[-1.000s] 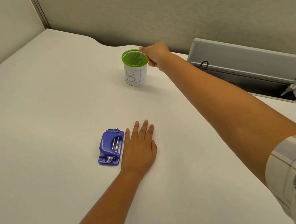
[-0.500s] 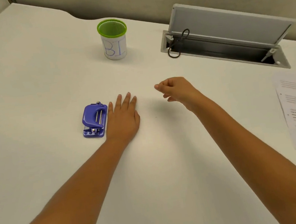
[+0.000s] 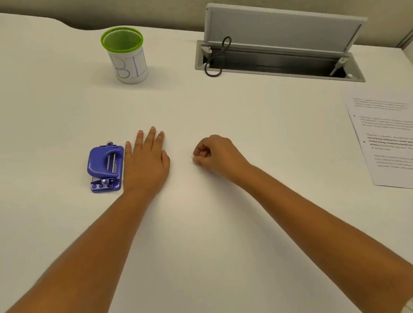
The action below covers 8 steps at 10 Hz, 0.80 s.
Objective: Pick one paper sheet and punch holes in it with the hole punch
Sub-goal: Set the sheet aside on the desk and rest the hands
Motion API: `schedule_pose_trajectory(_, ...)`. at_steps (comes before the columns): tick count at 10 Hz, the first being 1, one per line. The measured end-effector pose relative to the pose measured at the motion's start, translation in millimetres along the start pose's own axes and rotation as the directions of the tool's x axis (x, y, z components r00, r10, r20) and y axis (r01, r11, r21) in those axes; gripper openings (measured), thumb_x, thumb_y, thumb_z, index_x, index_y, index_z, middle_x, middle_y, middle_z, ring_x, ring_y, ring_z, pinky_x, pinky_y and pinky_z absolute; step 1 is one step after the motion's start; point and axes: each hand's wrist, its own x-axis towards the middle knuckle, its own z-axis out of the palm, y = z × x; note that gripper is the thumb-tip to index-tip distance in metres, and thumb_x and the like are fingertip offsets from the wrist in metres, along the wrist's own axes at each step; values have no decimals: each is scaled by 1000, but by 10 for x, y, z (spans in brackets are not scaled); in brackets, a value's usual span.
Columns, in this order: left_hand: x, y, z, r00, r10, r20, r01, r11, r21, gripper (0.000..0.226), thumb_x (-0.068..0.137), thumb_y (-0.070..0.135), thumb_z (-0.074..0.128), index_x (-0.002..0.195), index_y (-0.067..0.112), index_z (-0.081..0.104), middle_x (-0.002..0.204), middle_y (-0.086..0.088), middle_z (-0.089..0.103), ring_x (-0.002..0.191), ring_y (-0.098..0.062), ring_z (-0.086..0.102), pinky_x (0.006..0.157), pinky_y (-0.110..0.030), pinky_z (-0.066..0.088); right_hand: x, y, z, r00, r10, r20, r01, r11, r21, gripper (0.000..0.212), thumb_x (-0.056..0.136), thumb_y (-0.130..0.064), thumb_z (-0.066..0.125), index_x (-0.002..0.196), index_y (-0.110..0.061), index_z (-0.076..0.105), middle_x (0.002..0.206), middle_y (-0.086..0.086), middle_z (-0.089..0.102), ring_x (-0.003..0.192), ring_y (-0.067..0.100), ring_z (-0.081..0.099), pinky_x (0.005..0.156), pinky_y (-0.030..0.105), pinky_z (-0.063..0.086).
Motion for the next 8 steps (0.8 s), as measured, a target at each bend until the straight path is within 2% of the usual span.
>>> schedule_pose_trajectory(1, -2, 1, -4, 1000, 4, 1, -4, 1000, -9, 52, 96, 25, 25, 147, 19, 20, 157, -1, 16, 146, -23, 8, 117, -46, 6, 6, -30, 37, 999, -37, -8, 37, 998, -42, 16, 83, -19, 65, 96, -9, 68, 85, -3, 56, 80, 14, 57, 75, 29, 48)
schedule_pose_trajectory(3, 7, -6, 2, 1000, 3, 5, -3, 1000, -14, 52, 96, 25, 25, 147, 19, 20, 158, -1, 15, 146, -23, 8, 117, -46, 6, 17, -34, 70, 996, -92, -19, 89, 989, -121, 14, 87, -18, 60, 95, -9, 67, 90, 2, 57, 83, 16, 57, 73, 27, 44)
schedule_pose_trajectory(4, 3, -12, 7, 1000, 5, 4, -5, 1000, -12, 52, 96, 25, 25, 147, 19, 20, 158, -1, 15, 146, -23, 8, 117, -46, 6, 45, -29, 91, 995, -97, -17, 92, 979, -182, 13, 89, -19, 57, 93, -11, 66, 95, 3, 58, 82, 17, 56, 69, 24, 37)
schedule_pose_trajectory(5, -3, -13, 10, 1000, 9, 1, -9, 1000, -18, 52, 96, 25, 26, 147, 18, 20, 157, -1, 16, 146, -23, 8, 117, -46, 6, 57, -36, 120, 994, -105, 4, 103, 965, -240, 13, 91, -18, 53, 93, -10, 64, 97, 5, 56, 79, 19, 54, 68, 27, 39)
schedule_pose_trajectory(6, -6, -10, 9, 1000, 6, 4, -6, 1000, -28, 52, 96, 25, 25, 147, 19, 20, 158, -1, 15, 146, -23, 7, 117, -45, 5, 52, -39, 125, 995, -103, 10, 102, 965, -240, 14, 91, -17, 51, 93, -10, 63, 92, 3, 52, 82, 22, 56, 69, 27, 41)
schedule_pose_trajectory(8, -4, 0, -5, 1000, 0, 3, 0, 1000, -27, 52, 96, 25, 26, 147, 19, 20, 158, -1, 15, 146, -23, 7, 117, -45, 5, 84, -53, 91, 999, -26, 31, 30, 991, -130, 16, 89, -15, 52, 90, -7, 66, 97, 10, 63, 85, 23, 60, 68, 28, 42)
